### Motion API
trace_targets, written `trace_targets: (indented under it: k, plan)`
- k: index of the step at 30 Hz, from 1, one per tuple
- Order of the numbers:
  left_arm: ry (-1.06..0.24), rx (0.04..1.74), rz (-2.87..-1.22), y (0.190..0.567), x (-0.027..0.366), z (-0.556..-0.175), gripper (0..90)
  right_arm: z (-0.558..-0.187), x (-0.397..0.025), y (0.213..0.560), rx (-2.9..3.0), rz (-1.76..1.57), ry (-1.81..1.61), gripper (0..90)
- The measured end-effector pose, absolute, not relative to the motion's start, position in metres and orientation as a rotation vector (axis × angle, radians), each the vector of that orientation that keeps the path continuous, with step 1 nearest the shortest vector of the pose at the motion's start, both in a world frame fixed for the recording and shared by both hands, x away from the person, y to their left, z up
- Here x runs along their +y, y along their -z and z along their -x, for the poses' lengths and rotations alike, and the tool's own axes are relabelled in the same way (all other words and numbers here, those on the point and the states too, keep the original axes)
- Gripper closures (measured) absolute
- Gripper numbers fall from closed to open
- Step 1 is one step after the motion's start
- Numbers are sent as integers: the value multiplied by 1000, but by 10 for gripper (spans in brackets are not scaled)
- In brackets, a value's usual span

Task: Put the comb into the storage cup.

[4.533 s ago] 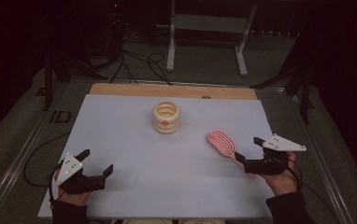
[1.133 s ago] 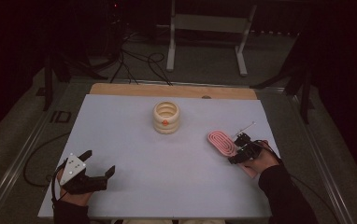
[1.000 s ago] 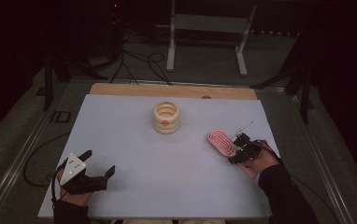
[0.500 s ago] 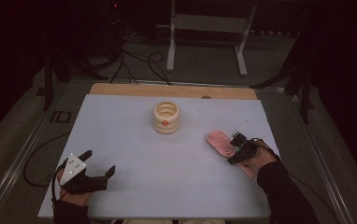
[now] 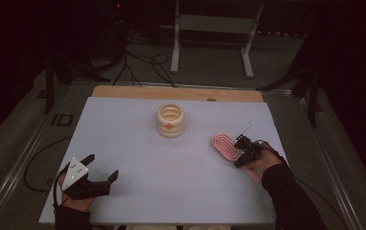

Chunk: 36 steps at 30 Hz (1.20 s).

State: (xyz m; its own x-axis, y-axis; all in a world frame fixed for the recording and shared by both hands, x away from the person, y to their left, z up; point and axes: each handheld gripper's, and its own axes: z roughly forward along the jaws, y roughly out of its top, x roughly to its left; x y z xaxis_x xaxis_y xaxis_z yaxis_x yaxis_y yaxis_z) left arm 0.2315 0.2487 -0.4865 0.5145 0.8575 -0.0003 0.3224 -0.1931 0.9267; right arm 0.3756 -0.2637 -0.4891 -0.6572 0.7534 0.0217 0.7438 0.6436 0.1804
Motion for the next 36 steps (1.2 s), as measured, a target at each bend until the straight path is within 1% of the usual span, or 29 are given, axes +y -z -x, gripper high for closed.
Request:
trace_targets:
  k: [25, 36]
  plan:
    - [-668, 998, -1765, 487, 248, -232, 6, -377, -257, 488, 2816, -1233, -176, 689]
    - [-667, 999, -1765, 488, 248, -232, 6, -375, -257, 487, 2795, -1246, -216, 695]
